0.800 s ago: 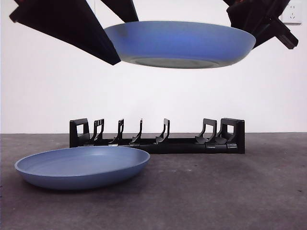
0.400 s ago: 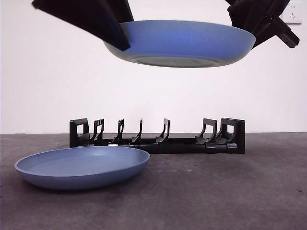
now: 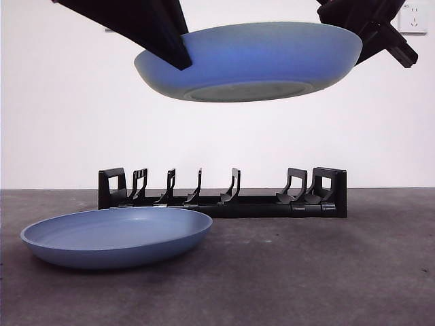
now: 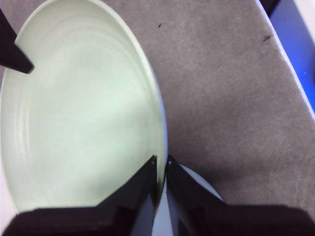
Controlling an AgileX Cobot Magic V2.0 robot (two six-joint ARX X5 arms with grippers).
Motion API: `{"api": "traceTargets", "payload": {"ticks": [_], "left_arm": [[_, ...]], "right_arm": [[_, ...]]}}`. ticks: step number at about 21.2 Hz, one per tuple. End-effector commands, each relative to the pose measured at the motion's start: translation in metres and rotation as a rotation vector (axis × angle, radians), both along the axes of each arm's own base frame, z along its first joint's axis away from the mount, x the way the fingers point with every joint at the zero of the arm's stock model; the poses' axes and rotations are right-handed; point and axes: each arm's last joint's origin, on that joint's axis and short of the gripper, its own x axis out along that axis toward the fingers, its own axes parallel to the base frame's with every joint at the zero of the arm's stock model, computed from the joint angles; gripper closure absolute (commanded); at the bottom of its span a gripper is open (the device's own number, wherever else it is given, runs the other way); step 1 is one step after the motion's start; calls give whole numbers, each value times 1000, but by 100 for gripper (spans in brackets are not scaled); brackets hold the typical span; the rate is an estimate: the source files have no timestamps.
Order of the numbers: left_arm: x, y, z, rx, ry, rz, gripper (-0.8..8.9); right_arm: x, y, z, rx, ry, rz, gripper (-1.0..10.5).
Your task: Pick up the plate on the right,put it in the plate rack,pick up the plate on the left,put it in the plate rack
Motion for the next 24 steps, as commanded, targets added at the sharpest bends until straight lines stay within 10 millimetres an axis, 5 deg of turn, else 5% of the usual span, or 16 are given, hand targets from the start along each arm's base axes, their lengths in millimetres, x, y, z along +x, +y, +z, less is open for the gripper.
{"api": "traceTargets", "payload": {"ticks": [1,4,9,13,19,24], "left_arm": [[1,0,1,-32,19,51,822],[0,0,1,-30,21,51,822],[0,0,0,-39,42,71,822],[0,0,0,-69,78,97,822],[8,1,4,-213,187,186,822],[48,12,25,-617,293,354,822]], "right_arm": [[1,-1,1,-1,-4,-14,940],[3,-1,2,7,-26,-14,916],[7,0,5,36,-68,-13,523],[10,1,21,60,-131,-12,442],[2,-1,96,138,-358,-28,443],[-33,-13,164,192,-586,-41,445]]}}
